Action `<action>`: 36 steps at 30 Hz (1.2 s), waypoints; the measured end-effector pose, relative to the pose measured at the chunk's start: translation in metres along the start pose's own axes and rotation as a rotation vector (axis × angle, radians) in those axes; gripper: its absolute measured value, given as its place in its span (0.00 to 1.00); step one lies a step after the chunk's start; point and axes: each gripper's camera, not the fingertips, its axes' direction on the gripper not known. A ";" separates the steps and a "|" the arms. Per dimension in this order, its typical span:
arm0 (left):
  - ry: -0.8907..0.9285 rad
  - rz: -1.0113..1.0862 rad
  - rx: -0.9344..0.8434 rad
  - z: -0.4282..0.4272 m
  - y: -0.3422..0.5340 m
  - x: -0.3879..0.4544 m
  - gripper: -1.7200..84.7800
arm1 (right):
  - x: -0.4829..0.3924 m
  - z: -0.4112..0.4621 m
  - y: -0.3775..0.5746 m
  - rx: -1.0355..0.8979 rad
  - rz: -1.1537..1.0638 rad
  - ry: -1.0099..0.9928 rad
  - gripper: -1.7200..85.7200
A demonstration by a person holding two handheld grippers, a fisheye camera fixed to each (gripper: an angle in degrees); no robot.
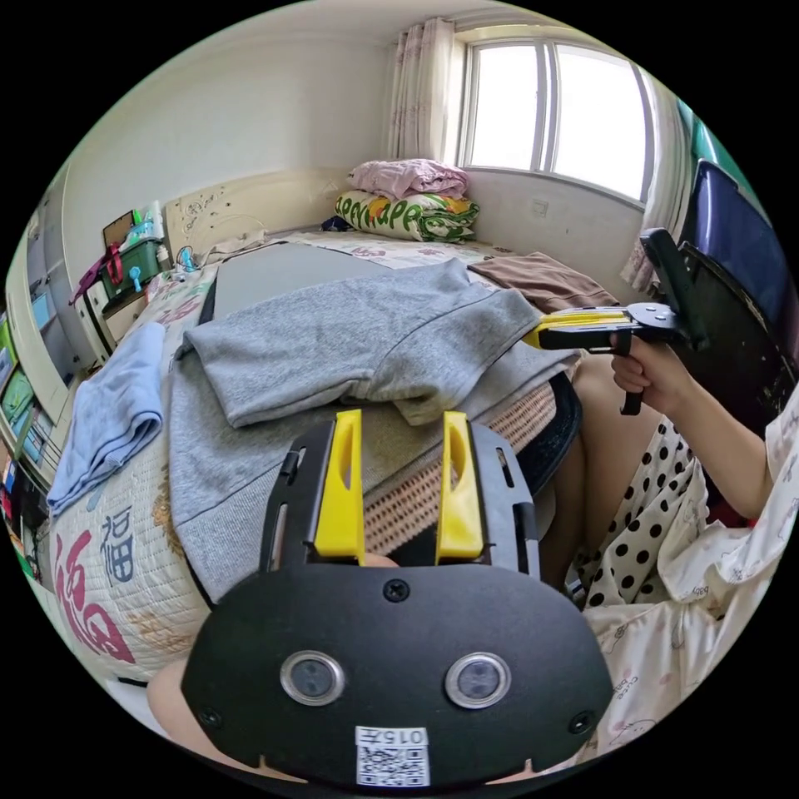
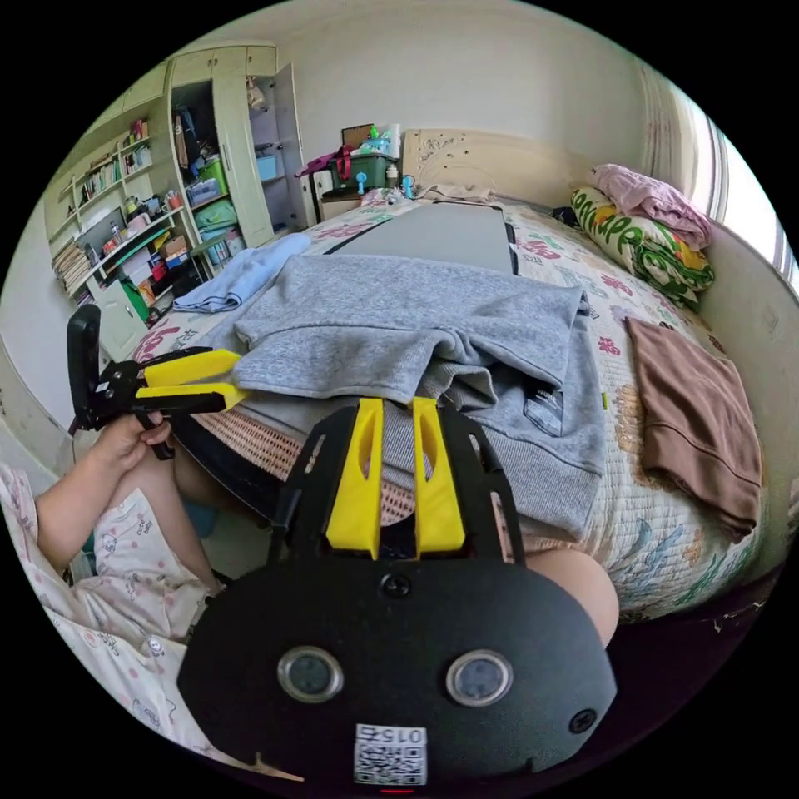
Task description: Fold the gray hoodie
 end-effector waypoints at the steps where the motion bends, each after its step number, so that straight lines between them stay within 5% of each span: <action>1: 0.011 0.001 0.002 0.009 -0.001 -0.002 0.15 | -0.004 -0.012 -0.009 0.015 0.029 -0.021 0.06; 12: 0.006 -0.052 0.032 0.064 0.004 -0.033 0.09 | -0.043 -0.130 -0.066 0.142 0.332 -0.293 0.03; 20: 0.292 -0.477 0.242 0.076 0.037 -0.107 0.02 | -0.097 -0.205 -0.127 0.180 0.379 -0.283 0.02; 30: 0.159 -0.421 0.110 0.139 0.052 -0.109 0.03 | -0.173 -0.225 -0.197 0.008 0.310 -0.166 0.04; 36: 0.071 -0.321 0.181 0.126 0.055 -0.101 0.10 | -0.162 -0.309 -0.238 0.134 0.409 -0.346 0.10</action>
